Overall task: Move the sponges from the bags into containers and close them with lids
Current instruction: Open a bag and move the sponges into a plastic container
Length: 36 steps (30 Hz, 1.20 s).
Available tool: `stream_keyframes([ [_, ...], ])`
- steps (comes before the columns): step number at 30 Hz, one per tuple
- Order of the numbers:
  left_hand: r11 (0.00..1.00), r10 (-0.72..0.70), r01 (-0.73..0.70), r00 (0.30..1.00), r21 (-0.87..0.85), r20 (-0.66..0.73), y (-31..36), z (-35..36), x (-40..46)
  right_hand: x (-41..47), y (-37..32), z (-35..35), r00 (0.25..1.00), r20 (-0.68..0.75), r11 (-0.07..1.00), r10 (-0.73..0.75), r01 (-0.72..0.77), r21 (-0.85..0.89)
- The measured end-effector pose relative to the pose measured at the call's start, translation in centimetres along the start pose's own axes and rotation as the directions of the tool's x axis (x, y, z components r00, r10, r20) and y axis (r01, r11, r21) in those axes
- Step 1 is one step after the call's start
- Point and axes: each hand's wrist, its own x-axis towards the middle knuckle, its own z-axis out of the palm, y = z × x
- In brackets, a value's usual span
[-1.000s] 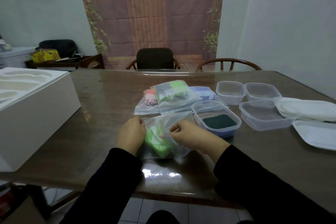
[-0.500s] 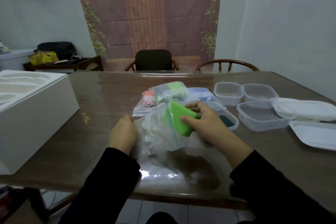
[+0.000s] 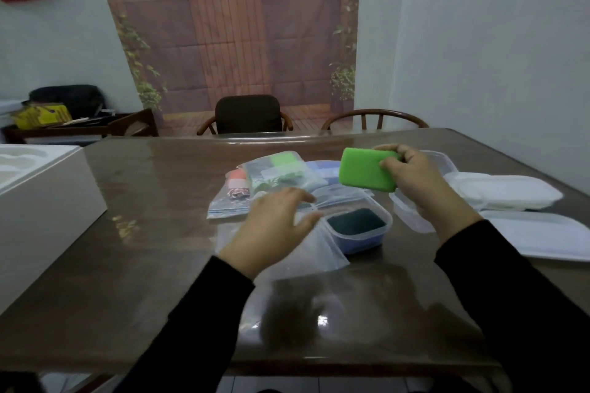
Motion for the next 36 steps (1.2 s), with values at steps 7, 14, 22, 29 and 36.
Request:
stream_keyframes([
  [7,0.966,0.15,-0.191,0.962,0.172,0.229,2.2,5.6,2.3,2.3,1.3,2.4,0.987,0.159,0.922,0.01,0.053,-0.385],
  [14,0.963,0.177,-0.212,0.963,0.167,0.203,0.7,7.1,2.7,3.5,2.0,3.3,0.958,0.28,0.892,0.057,0.077,-0.445],
  [22,0.973,0.198,-0.219,0.956,0.077,0.217,0.2,7.0,2.8,4.0,1.8,3.3,0.912,0.409,0.64,0.026,0.299,-0.708],
  [29,0.974,0.226,-0.224,0.956,-0.031,0.189,-0.5,7.2,2.9,3.9,2.5,3.8,0.91,0.415,0.523,0.007,0.351,-0.777],
  [36,0.977,0.207,-0.195,0.962,-0.083,0.18,-0.2,6.9,2.6,3.3,3.1,4.2,0.883,0.436,0.391,-0.172,0.468,-0.792],
])
